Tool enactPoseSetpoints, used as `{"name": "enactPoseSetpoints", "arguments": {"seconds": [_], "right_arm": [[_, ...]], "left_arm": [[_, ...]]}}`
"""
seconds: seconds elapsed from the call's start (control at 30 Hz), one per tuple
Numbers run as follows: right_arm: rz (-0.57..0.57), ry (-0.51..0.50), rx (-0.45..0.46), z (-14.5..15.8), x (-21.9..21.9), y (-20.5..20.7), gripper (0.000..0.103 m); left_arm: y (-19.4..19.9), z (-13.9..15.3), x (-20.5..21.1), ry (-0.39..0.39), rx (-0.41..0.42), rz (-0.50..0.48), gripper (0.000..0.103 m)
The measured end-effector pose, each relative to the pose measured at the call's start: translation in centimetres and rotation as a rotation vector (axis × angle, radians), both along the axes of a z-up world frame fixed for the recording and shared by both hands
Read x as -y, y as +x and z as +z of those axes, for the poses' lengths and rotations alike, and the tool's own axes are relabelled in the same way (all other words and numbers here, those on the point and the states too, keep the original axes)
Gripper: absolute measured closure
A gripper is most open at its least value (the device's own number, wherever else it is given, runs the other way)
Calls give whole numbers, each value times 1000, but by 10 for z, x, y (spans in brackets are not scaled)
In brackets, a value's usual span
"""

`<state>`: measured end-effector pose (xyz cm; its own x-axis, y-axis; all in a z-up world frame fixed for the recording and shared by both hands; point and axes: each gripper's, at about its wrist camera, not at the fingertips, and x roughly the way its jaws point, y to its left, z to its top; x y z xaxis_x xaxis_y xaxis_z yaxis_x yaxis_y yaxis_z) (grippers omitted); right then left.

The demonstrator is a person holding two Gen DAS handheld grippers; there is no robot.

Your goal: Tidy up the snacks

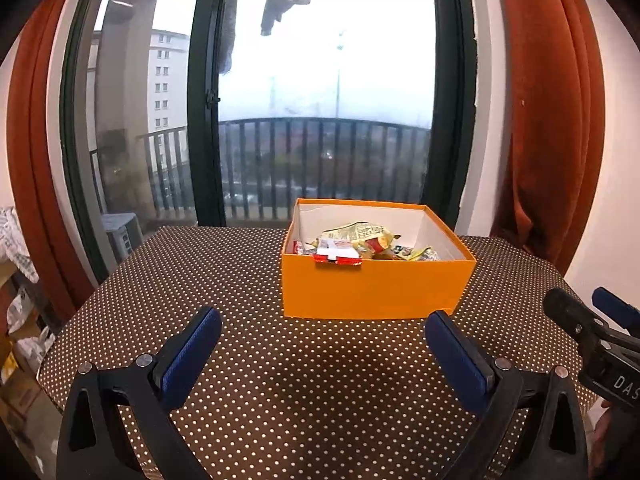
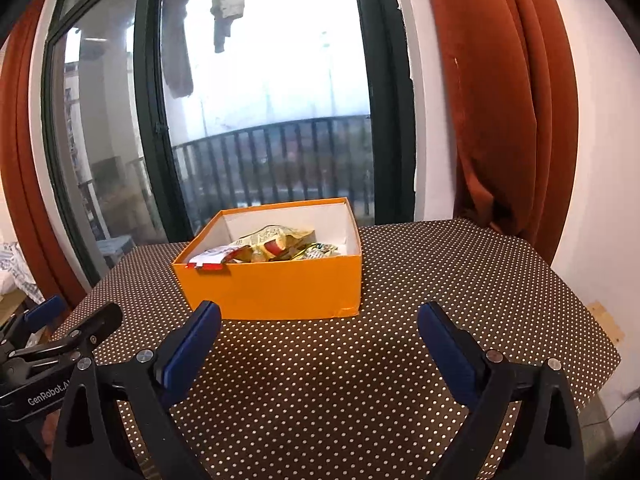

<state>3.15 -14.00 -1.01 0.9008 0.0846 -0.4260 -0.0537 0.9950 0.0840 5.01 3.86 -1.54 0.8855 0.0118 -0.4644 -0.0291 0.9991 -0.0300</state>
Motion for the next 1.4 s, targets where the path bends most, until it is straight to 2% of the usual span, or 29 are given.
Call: {"name": "enactPoseSetpoints", "arguments": {"seconds": [0.33, 1.4], "right_arm": [[-13, -13, -11, 0, -5, -1, 3], [-40, 5, -22, 3, -3, 1, 3]], "left_arm": [[-1, 2, 9, 15, -4, -41, 1], [3, 10, 9, 21, 1, -50, 0]]}}
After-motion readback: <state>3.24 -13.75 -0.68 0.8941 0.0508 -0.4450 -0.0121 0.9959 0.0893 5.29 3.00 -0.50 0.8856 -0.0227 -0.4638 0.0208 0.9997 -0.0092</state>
